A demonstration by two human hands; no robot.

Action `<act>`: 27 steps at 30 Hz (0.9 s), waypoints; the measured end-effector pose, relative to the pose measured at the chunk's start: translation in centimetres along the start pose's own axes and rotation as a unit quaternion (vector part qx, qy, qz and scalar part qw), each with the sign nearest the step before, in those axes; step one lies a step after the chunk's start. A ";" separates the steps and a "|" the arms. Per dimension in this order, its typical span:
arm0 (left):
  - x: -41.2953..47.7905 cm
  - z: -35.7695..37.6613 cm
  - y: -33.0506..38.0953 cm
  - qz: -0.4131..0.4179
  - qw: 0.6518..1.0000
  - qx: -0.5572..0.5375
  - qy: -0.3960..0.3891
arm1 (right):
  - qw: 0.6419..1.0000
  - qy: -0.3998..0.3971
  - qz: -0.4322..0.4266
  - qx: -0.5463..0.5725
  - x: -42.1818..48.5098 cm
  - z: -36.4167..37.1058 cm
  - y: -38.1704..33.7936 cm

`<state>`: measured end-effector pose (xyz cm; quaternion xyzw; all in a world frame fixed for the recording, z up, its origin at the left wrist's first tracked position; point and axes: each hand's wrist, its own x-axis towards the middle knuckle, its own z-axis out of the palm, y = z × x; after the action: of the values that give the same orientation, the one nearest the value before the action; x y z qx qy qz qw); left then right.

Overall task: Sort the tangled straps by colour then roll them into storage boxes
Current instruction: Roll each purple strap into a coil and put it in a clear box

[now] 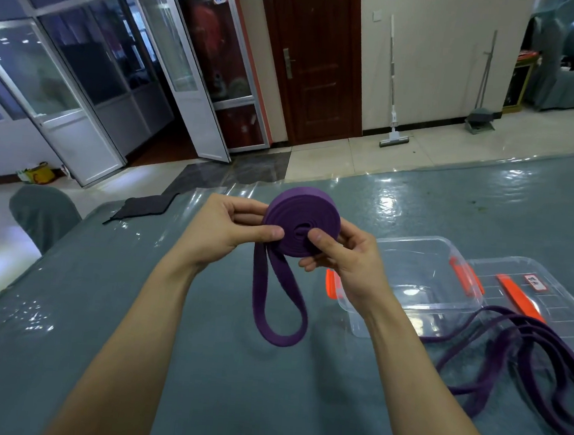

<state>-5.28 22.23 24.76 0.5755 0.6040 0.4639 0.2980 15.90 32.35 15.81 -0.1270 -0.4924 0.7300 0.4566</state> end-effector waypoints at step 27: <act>2.6 -2.1 2.5 -0.081 0.892 0.386 -0.219 | 0.722 -0.047 -0.300 -0.622 -1.9 2.0 7.8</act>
<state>-6.47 24.11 28.33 0.6812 0.6997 0.0308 0.2133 11.48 28.84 9.79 -0.1937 -0.8687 0.0901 0.4468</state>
